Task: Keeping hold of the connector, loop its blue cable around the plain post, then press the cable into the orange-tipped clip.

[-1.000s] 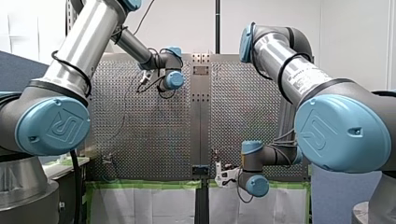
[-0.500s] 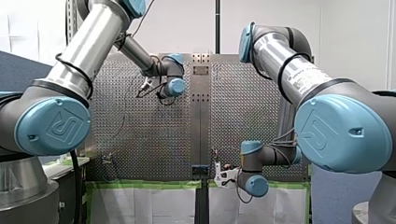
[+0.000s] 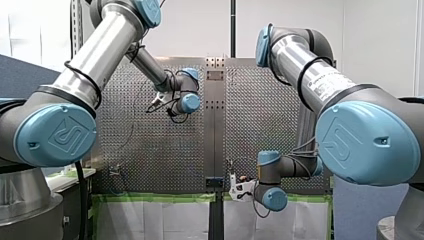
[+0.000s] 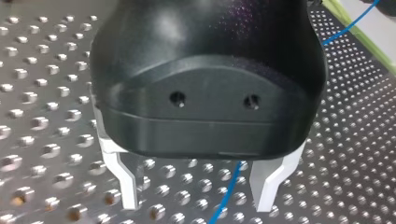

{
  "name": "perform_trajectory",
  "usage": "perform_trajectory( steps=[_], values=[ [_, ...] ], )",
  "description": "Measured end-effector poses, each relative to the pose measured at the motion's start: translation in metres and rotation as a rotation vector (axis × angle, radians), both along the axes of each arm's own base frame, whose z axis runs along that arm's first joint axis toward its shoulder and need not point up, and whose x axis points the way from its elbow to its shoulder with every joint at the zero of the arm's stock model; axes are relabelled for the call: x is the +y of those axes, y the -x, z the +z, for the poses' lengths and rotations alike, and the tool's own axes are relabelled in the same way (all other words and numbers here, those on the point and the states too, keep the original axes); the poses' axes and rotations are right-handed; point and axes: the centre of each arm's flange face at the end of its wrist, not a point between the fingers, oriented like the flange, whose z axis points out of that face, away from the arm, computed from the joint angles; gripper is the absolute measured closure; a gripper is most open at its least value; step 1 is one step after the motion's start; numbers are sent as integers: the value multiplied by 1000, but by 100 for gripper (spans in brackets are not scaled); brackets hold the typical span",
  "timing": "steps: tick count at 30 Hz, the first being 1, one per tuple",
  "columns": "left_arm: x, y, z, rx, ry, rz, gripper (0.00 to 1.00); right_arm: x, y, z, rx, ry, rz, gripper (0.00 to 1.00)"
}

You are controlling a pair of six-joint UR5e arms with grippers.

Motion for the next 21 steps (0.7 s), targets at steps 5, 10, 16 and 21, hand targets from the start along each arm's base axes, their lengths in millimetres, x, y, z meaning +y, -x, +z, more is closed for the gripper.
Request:
perform_trajectory(
  steps=[5, 10, 16, 21],
  values=[
    [-3, 1, -24, 35, -8, -8, 0, 0, 0, 0, 1, -1, 0, 100],
    [-10, 1, -47, 62, -2, -33, 0, 0, 0, 0, 1, -2, 0, 100],
    [-15, 3, -67, 96, -15, -46, 0, 0, 0, 0, 1, -2, 1, 100],
    [-20, 7, -90, 128, -23, -56, 0, 1, 0, 0, 1, -1, 2, 100]
  ],
)
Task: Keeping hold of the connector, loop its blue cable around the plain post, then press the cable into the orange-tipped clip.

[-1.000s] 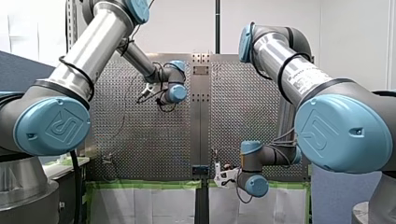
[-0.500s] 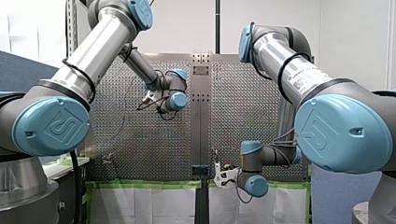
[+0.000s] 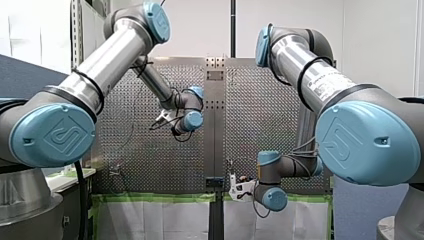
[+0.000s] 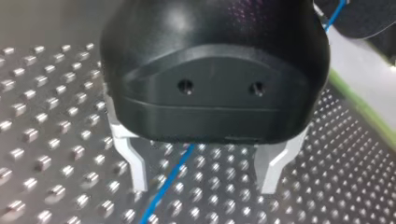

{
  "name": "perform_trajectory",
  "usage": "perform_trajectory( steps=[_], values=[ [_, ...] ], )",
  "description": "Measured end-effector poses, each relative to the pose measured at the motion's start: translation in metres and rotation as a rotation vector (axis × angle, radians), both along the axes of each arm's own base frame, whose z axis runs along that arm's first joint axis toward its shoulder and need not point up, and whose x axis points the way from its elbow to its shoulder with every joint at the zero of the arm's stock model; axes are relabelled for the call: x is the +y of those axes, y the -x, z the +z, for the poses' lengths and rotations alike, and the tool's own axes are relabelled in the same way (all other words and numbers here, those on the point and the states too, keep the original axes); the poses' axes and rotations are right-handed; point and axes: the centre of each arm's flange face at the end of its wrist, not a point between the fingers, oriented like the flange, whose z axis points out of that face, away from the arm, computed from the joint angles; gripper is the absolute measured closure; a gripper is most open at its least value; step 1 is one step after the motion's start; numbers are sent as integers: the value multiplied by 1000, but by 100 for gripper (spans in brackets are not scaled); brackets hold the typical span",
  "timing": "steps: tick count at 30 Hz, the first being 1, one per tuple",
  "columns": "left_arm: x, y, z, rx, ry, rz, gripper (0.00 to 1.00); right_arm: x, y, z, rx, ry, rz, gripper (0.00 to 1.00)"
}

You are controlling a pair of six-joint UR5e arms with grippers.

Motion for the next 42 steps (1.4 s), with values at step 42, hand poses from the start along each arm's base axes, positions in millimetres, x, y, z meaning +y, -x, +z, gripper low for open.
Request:
perform_trajectory(
  steps=[42],
  values=[
    [-21, 40, -169, 274, -73, -118, 0, 1, -1, 0, 0, 3, 3, 100]
  ],
)
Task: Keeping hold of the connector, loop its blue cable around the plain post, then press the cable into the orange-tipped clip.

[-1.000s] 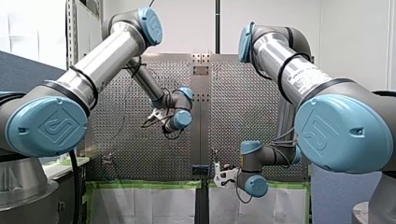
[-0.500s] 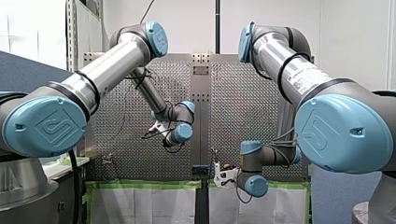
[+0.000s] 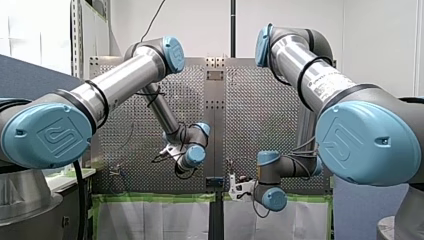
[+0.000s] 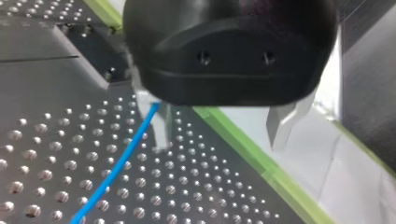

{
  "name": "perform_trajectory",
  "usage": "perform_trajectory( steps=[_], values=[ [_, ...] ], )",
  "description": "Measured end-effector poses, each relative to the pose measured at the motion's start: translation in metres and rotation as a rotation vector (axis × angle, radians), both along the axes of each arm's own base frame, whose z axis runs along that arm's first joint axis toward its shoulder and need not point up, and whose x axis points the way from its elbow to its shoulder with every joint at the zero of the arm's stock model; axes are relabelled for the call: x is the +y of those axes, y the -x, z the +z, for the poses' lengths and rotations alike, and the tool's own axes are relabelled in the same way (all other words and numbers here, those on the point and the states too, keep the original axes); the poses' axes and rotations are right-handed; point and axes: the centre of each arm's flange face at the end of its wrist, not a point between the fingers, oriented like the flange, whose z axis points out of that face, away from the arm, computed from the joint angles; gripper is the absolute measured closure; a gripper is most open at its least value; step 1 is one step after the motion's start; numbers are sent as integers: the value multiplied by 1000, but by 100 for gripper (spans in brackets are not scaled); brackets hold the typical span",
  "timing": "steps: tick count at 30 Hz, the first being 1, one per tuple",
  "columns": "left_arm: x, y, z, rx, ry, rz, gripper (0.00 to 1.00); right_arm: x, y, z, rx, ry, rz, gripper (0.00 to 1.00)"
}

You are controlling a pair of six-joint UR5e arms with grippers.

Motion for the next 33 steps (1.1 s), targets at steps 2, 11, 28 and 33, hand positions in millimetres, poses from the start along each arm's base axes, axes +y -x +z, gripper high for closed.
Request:
perform_trajectory(
  steps=[2, 11, 28, 33],
  values=[
    [-1, 1, -1, 13, 16, -12, 0, 0, 0, 0, 2, 1, 1, 100],
    [-4, 4, -5, 54, 94, -46, 0, 0, 0, 0, 5, 9, 2, 100],
    [-18, 4, -10, 73, 302, -98, 0, 4, -4, 0, 16, 12, 12, 100],
    [-23, 5, -11, 82, 366, -112, 0, 4, -4, 0, 16, 12, 12, 100]
  ],
)
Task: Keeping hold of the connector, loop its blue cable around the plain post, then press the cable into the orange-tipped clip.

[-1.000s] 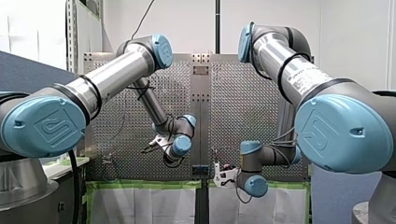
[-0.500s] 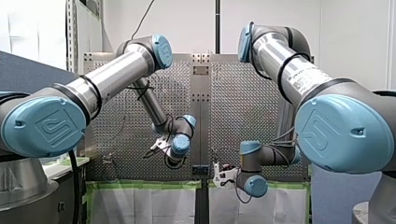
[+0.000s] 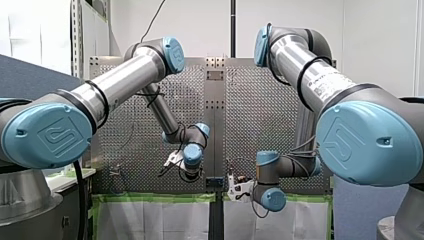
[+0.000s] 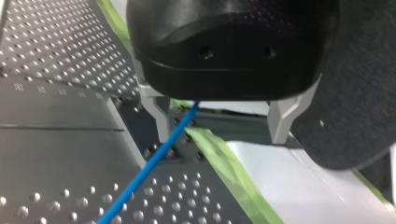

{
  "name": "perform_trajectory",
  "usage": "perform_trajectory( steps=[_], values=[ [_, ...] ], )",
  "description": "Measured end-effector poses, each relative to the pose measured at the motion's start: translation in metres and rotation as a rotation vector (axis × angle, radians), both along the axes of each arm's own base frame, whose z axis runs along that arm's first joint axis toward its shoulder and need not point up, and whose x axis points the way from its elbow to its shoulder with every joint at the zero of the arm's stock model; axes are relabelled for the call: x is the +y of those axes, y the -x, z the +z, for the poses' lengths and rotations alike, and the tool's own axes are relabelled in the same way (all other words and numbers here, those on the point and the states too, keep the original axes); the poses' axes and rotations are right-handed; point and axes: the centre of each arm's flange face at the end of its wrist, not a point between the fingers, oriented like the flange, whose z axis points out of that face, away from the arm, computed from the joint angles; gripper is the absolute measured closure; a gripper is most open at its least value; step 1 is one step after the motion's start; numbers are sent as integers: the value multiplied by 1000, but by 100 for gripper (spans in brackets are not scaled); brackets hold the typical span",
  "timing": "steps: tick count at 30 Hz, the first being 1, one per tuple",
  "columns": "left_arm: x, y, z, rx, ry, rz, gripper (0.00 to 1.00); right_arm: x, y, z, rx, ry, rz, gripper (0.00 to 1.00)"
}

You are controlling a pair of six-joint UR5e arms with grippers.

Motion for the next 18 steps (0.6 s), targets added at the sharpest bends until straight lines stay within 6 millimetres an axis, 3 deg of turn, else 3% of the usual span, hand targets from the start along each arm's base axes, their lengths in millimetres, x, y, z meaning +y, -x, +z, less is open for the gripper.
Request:
perform_trajectory(
  steps=[6, 18],
  values=[
    [0, 3, -5, 15, 74, -9, 0, 0, 0, 0, 0, 0, 0, 100],
    [13, 27, -34, 50, 234, -18, 0, 0, 0, 0, 1, 4, 1, 100]
  ],
)
